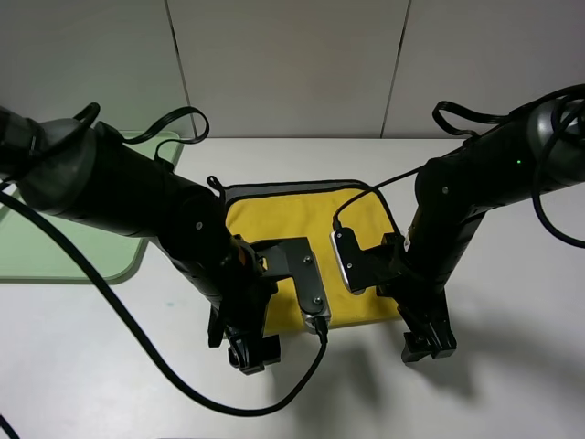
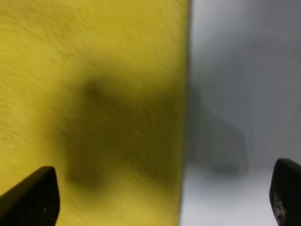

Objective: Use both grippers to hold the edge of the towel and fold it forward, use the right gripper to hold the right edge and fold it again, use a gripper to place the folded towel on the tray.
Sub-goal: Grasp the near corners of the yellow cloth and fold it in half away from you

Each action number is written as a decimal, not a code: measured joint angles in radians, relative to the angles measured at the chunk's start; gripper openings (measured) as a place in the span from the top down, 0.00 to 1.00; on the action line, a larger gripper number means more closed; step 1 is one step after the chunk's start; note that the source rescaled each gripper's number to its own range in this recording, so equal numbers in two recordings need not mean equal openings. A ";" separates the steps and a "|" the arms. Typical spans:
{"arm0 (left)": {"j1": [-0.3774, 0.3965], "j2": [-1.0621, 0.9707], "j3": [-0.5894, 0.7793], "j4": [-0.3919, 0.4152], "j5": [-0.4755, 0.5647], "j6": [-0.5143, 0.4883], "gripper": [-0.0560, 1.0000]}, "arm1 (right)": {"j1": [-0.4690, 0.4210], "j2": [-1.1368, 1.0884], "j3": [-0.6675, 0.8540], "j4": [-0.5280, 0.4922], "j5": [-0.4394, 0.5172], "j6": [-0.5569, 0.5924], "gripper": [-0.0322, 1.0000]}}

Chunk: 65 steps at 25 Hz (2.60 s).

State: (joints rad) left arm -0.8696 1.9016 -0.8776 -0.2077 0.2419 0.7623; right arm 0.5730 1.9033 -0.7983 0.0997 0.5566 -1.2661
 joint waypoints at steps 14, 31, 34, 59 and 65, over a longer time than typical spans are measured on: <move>0.000 0.064 -0.010 0.007 -0.001 0.004 0.12 | 0.000 0.001 0.000 0.011 -0.006 0.001 0.00; 0.000 0.080 -0.018 0.004 -0.041 0.004 0.80 | -0.002 0.008 -0.007 0.045 -0.082 0.011 0.48; 0.000 0.080 -0.018 0.016 -0.051 0.004 0.92 | -0.002 0.009 -0.009 0.053 -0.094 0.007 0.73; 0.000 0.064 -0.016 0.054 -0.041 0.006 0.95 | -0.002 -0.019 -0.003 0.078 -0.028 0.005 0.97; 0.000 0.024 -0.008 0.096 0.005 0.005 0.95 | 0.000 -0.069 0.008 0.079 0.039 0.023 0.97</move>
State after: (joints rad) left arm -0.8696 1.9258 -0.8853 -0.1121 0.2465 0.7670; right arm 0.5731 1.8343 -0.7907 0.1783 0.5960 -1.2434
